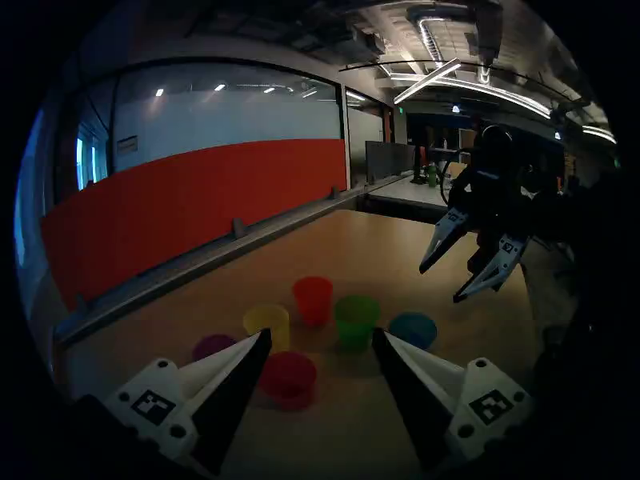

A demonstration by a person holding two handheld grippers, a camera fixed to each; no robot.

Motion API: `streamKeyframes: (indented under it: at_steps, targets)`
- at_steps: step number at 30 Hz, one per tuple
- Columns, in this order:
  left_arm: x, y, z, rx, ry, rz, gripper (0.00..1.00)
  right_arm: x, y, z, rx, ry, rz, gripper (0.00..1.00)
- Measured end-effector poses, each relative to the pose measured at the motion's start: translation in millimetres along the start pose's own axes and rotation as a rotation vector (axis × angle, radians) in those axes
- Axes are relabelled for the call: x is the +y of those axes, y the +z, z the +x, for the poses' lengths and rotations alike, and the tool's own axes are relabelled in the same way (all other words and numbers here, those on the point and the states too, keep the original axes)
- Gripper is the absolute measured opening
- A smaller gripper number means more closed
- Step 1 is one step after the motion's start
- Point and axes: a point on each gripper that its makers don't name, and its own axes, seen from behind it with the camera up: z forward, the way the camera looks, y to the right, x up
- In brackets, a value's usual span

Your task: Pour water

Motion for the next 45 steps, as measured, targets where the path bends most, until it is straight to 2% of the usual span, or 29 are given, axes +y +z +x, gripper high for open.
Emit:
streamKeyframes:
  at_steps: [24,42,45]
  targets:
    - [-4.6,9.2,-3.8,-0.004,-0.005,-0.010,0.93,-18.8,55.6,-28.9,-0.058,0.011,0.068,1.00]
    - [-2.8,16.3,-7.4,-0.007,-0.014,-0.024,0.93,-24.3,90.4,-33.7,-0.071,-0.006,0.088,1.00]
    - [-1.8,15.9,-7.8,-0.009,-0.012,-0.026,0.93,-22.7,93.6,-33.8,-0.072,-0.007,0.081,0.93]
